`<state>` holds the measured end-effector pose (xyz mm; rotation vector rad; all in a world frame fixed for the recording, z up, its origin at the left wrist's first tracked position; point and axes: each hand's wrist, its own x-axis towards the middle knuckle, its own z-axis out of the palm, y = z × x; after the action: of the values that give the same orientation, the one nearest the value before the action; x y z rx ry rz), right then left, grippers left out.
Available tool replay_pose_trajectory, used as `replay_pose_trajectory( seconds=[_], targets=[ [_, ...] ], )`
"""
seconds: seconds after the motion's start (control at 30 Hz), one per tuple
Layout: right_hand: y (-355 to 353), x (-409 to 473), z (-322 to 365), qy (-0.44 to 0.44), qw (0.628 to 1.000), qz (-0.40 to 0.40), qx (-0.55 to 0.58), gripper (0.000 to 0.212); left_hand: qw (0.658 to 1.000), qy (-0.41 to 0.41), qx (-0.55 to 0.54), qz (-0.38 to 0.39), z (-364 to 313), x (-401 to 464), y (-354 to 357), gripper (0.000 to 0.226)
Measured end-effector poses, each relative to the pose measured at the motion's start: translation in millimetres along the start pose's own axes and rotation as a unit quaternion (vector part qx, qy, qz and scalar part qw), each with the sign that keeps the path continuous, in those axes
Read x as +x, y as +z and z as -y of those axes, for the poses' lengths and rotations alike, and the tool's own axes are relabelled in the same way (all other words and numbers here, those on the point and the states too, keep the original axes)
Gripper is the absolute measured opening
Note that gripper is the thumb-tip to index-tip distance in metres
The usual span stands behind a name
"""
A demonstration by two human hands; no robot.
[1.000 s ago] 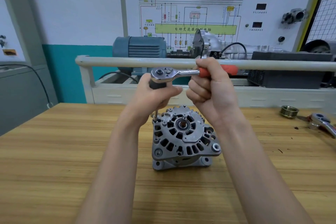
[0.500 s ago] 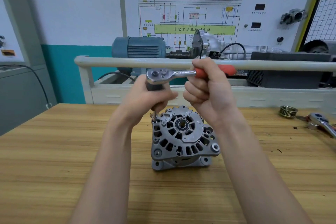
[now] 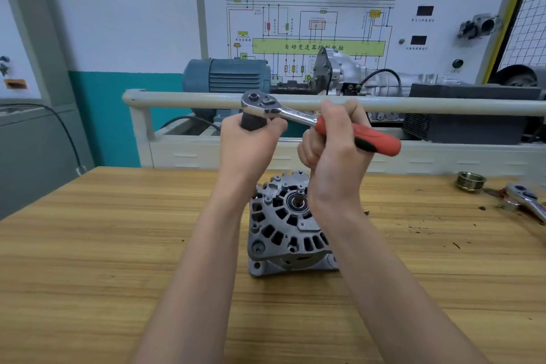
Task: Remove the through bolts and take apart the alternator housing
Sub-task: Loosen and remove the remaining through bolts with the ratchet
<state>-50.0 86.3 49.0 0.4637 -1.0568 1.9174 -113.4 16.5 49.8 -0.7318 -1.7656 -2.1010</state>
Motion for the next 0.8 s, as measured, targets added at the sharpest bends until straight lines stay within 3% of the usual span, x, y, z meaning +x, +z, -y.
replay_pose_trajectory(
  seconds=[0.13,0.2,0.3,0.4,0.5,0.57,0.67,0.8],
  targets=[
    [-16.4,22.9,14.8,0.203,0.976,0.073,0.02,0.043,0.969,0.064,-0.015,0.239,3.4,2.0,-25.5,0.029],
    [-23.1,31.3,23.1,0.284,0.951,0.119,0.02,0.045,0.959,0.069,-0.007,0.276,3.8,0.4,-28.8,0.03],
    [-26.0,34.5,25.9,0.303,0.944,0.121,0.054,0.033,0.968,0.066,-0.003,0.242,2.5,-0.9,-21.4,0.039],
    [-27.6,32.6,24.0,0.246,0.957,0.143,0.063,0.034,0.992,0.042,-0.032,0.119,1.5,-0.2,-10.0,0.038],
    [-27.5,27.1,28.1,0.123,0.961,0.24,-0.057,0.022,0.999,0.02,-0.047,-0.016,2.3,2.5,-1.6,0.035],
    [-26.9,25.1,29.3,0.07,0.954,0.27,-0.111,0.021,0.997,0.015,-0.055,-0.057,1.9,2.7,2.1,0.037],
    [-24.3,25.6,26.0,0.05,0.969,0.229,-0.078,0.017,0.999,0.011,-0.034,-0.028,1.8,3.2,-2.4,0.039],
    [-24.0,31.5,13.2,0.113,0.988,0.097,0.047,0.025,0.986,0.054,0.003,0.157,1.3,0.9,-20.6,0.036]
  ],
)
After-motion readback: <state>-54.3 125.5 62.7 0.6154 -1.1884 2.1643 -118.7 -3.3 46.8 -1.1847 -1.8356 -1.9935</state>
